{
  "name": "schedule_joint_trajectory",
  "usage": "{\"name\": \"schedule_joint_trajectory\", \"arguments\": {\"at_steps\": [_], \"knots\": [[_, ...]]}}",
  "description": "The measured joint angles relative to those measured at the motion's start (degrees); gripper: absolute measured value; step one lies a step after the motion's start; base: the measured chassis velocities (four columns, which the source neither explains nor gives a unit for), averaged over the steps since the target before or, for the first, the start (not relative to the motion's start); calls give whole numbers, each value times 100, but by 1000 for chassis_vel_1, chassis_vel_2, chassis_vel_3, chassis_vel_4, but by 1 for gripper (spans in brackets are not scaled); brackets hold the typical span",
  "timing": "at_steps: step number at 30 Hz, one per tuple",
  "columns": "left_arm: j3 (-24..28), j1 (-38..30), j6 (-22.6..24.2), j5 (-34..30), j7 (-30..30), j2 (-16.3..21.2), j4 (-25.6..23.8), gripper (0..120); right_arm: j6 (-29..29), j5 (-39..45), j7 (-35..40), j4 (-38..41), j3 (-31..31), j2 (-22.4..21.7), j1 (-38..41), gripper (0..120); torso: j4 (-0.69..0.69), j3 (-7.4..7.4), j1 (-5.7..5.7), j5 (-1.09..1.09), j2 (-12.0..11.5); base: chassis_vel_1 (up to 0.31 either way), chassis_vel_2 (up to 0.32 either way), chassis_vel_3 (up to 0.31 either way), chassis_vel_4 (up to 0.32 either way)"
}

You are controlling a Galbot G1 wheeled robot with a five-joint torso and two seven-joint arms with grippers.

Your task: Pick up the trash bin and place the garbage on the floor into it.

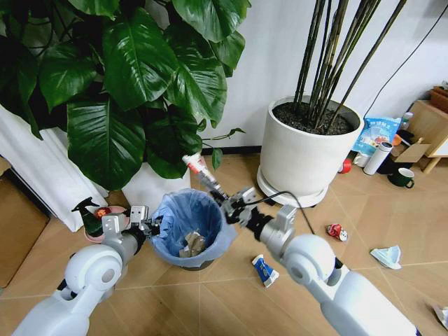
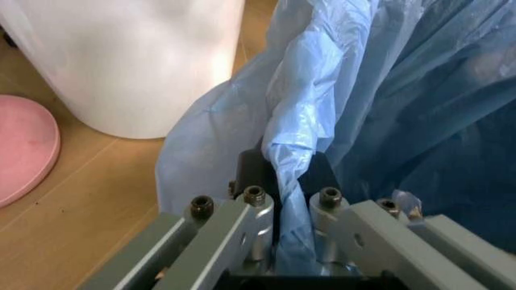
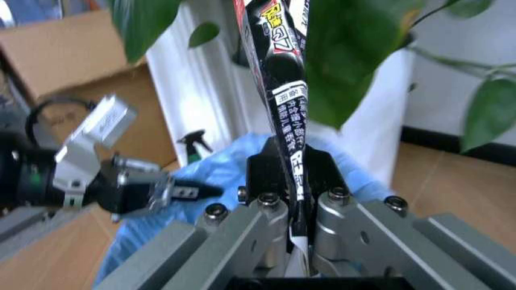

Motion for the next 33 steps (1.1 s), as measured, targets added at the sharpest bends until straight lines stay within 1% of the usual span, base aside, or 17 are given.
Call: {"name": "schedule_joint_trajectory", "arguments": {"at_steps": [3, 6, 7, 11, 13, 14, 15, 17, 18, 19, 20, 22, 26, 27, 28, 30, 33], "knots": [[-16, 11, 0, -16, -1, 28, -26, 0, -31, -70, -6, -194, -170, 96, 146, 3, 1, 0, 0, -1, 0, 0, 0, 0, 0], [-65, 42, 1, -25, 0, 45, -53, 0, -20, -164, -6, -410, -354, 172, 312, 16, 1, 0, 0, -1, 0, 0, 0, 0, 0], [-65, 42, 1, -25, 0, 45, -53, 0, -20, -164, -6, -410, -354, 172, 312, 16, 1, 0, 0, -1, 0, 0, 0, 0, 0], [-128, 71, 1, -26, 7, 38, -63, 0, 37, -196, 4, -538, -509, 217, 432, 34, 0, 0, 0, -2, 0, 0, 0, 0, 0], [-144, 79, 0, -25, 11, 36, -69, 0, 57, -204, 4, -571, -533, 238, 456, 37, 0, 0, 0, -2, 0, 0, 0, 0, 0], [-169, 93, -3, -23, 14, 35, -74, 0, 73, -206, 7, -597, -566, 260, 490, 46, 0, 0, 0, -1, 0, 0, 0, 0, 0], [-169, 93, -3, -23, 14, 35, -74, 0, 73, -206, 7, -597, -566, 260, 490, 46, 0, 0, 0, -1, 0, 0, 0, 0, 0], [-193, 108, -9, -20, 19, 36, -77, 0, 87, -206, 17, -615, -592, 274, 529, 53, 0, 0, 0, -2, 0, 0, 0, 0, 0], [-215, 114, -10, -18, 21, 38, -77, 0, 100, -206, 25, -618, -590, 282, 552, 59, 0, 0, 0, -2, 0, 0, 0, 0, 0], [-215, 114, -10, -18, 21, 38, -77, 0, 100, -206, 25, -618, -590, 282, 552, 59, 0, 0, 0, -2, 0, 0, 0, 0, 0], [-228, 117, -11, -18, 23, 39, -77, 0, 102, -206, 34, -618, -576, 291, 560, 63, 0, 0, 0, -1, 0, 0, 0, 0, 0], [-282, 131, -12, -17, 33, 33, -73, 0, 102, -199, 156, -587, -414, 318, 572, 74, 0, 0, 0, -1, 0, 0, 0, 0, 0], [-359, 162, -13, -2, 65, 9, -55, 0, 13, -164, 416, -515, -54, 255, 509, 84, 1, 0, 0, -1, 0, 0, 0, 0, 0], [-404, 188, -13, 34, 104, -1, -45, 0, -140, -149, 509, -492, 319, 143, 370, 92, 0, 0, 0, -1, 0, 0, 0, 0, 0], [-404, 188, -13, 34, 104, -1, -45, 0, -140, -149, 509, -492, 319, 143, 370, 92, 0, 0, 0, -1, 0, 0, 0, 0, 0], [-460, 226, -14, 80, 157, -6, -46, 0, -271, -211, 534, -566, 823, -14, 123, 98, -1, 0, 0, -1, 0, 0, 0, 0, 0], [-517, 248, -13, 91, 194, -7, -73, 0, -331, -425, 361, -832, 1451, -194, -314, 100, -2, 0, 0, 1, 0, 0, 0, 0, 0]]}}
